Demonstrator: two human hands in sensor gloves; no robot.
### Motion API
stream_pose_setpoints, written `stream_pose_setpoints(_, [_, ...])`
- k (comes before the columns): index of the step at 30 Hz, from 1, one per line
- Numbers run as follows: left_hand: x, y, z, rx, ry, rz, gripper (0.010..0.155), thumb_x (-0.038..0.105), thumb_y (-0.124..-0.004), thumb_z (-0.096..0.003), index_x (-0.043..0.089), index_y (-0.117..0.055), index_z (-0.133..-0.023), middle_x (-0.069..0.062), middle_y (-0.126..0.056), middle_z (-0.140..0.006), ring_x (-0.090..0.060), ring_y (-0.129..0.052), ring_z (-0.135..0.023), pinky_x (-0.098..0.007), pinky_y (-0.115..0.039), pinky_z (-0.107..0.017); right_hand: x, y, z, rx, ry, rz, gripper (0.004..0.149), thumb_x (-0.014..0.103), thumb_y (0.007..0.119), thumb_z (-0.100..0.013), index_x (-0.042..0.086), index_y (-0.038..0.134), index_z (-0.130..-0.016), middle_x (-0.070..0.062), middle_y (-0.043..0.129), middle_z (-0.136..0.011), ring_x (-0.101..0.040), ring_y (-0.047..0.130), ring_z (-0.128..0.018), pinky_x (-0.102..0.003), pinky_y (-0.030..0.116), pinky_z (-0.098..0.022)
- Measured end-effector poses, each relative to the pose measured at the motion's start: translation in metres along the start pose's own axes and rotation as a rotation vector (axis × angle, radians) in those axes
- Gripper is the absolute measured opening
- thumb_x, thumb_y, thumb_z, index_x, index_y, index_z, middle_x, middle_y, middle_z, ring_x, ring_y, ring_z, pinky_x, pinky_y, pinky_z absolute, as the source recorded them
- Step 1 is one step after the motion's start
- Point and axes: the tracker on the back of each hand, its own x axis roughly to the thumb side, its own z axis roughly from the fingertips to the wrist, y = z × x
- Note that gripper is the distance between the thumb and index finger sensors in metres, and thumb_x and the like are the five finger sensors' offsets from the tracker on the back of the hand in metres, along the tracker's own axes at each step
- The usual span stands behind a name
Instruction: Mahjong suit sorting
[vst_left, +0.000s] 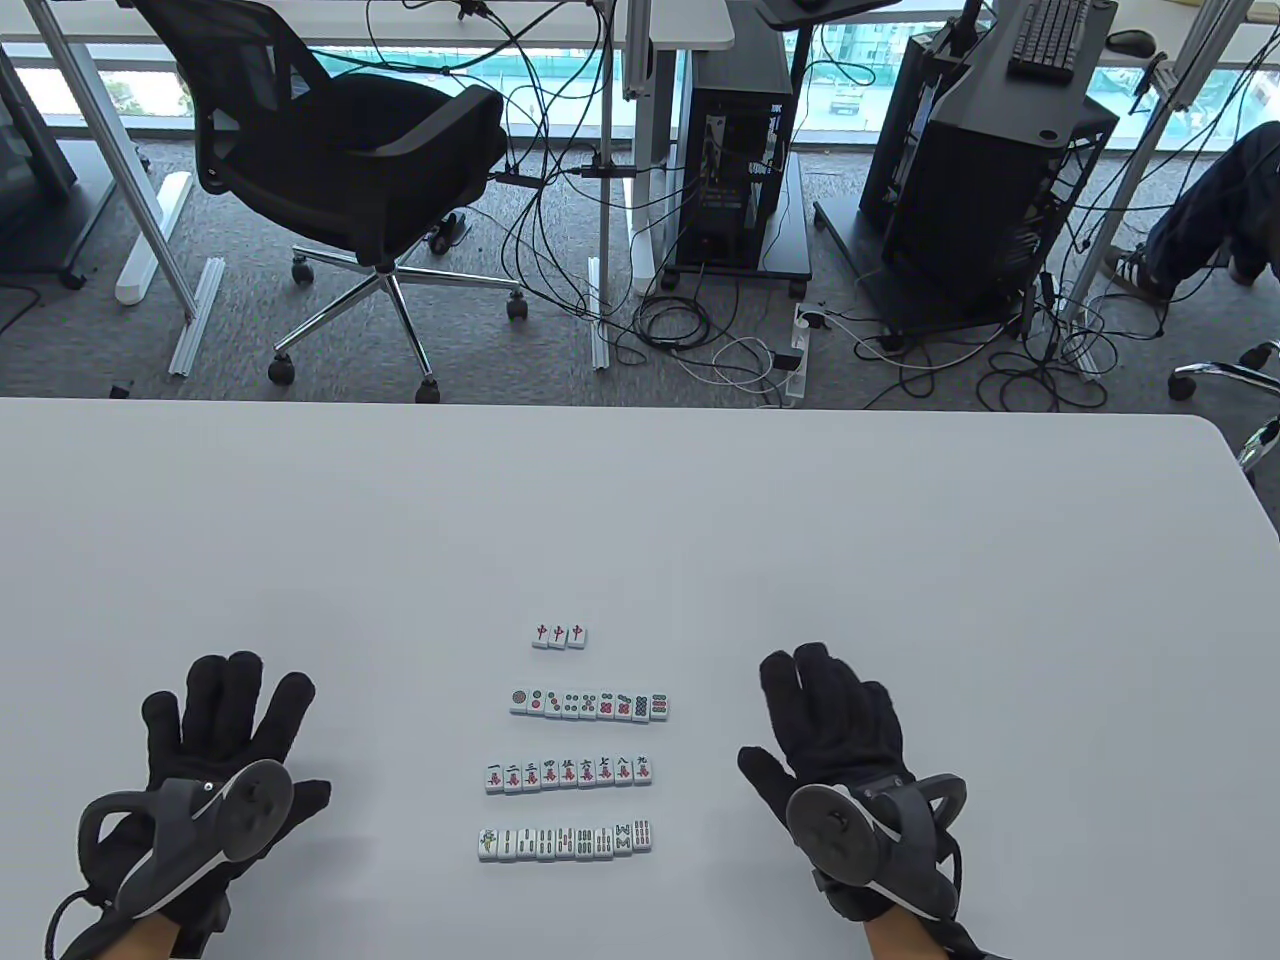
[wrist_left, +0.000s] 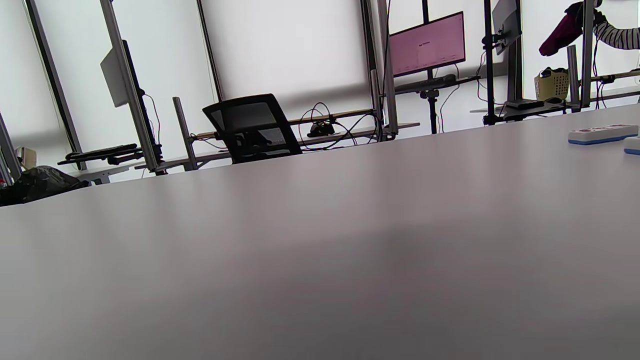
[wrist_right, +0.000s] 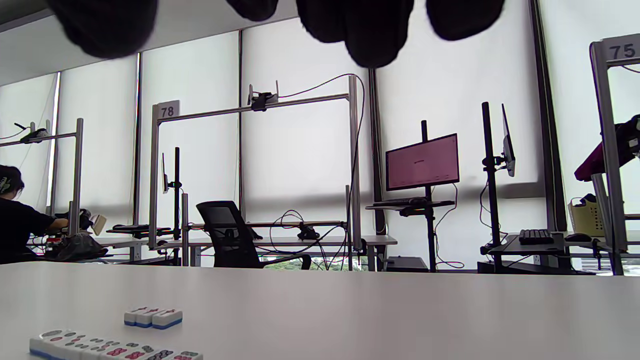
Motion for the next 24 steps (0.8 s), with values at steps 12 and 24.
stream_pose_setpoints(12, [0.002,-0.001,0.000,0.010,-0.015,-0.006,0.092,0.078,-0.056,-0.0287,0.046,-0.015,-0.105,0.006,0.002,-0.115,-0.027,-0.004,-0.115,-0.058,-0.017,-0.084,-0.061,0.037,0.024,0.099,0.207,0.040,0.086,0.068,0.052,-0.043,0.032,0.002,-0.103,-0.013,-0.005,-0.110,-0.048,-0.003,-0.098,-0.076,0.010,-0.064])
stream_pose_setpoints(24, [0.001,0.002,0.000,0.046,-0.014,0.018,0.092,0.078,-0.054,-0.0287,0.047,-0.014,-0.105,0.007,0.003,-0.115,-0.026,-0.002,-0.114,-0.058,-0.015,-0.084,-0.059,0.037,0.026,0.095,0.181,-0.005,0.086,0.069,0.051,-0.043,0.033,0.002,-0.104,-0.012,-0.005,-0.111,-0.045,-0.007,-0.099,-0.076,0.006,-0.064])
